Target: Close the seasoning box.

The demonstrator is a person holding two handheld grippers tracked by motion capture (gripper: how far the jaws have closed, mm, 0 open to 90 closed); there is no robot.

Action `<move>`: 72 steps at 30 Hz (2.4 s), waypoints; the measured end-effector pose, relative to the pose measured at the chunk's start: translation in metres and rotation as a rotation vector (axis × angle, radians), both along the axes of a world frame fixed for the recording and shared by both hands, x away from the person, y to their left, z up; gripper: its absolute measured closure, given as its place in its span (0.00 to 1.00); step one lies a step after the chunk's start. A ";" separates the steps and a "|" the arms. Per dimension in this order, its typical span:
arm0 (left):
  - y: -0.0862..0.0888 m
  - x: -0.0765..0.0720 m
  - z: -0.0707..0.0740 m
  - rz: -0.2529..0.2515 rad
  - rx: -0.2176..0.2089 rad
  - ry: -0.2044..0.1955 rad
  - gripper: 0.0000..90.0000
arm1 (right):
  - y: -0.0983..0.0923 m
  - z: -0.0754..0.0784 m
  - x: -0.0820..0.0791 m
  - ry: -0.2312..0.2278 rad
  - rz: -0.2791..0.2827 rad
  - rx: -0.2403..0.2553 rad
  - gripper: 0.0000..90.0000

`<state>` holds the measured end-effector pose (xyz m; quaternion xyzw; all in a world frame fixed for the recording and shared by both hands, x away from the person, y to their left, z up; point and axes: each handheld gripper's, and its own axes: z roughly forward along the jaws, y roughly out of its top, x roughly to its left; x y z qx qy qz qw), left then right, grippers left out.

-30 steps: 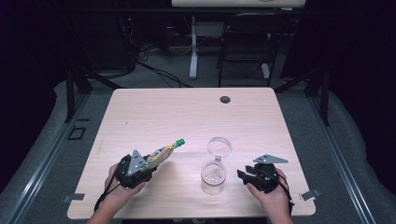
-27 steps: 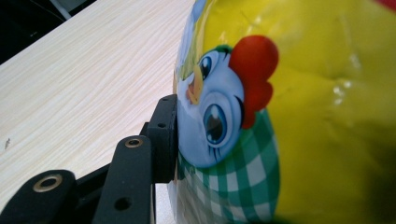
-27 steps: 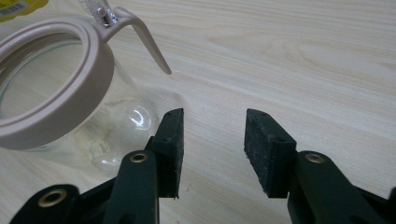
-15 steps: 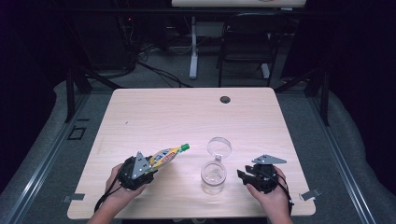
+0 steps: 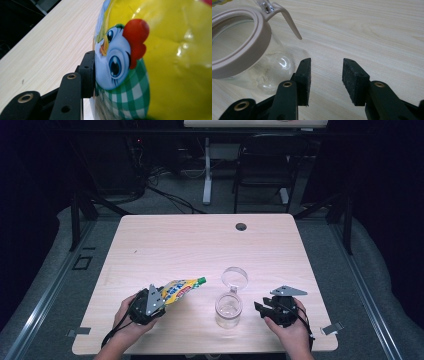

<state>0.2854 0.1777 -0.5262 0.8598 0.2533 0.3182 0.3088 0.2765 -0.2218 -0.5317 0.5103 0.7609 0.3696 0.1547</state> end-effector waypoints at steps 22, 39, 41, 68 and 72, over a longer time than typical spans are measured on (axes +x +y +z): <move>-0.012 -0.007 0.001 -0.032 0.124 -0.078 0.65 | -0.002 0.000 -0.001 -0.001 -0.005 0.002 0.65; -0.021 -0.010 0.005 -0.059 0.192 -0.138 0.64 | -0.002 0.000 -0.001 -0.003 -0.012 0.004 0.65; -0.023 -0.010 0.006 -0.065 0.204 -0.142 0.64 | -0.003 0.000 -0.001 -0.001 -0.009 -0.001 0.65; -0.032 -0.011 0.007 -0.080 0.305 -0.172 0.65 | 0.011 0.015 -0.010 -0.028 0.071 -0.078 0.72; -0.033 -0.011 0.007 -0.084 0.312 -0.172 0.65 | 0.016 0.021 -0.013 -0.053 0.093 -0.081 0.73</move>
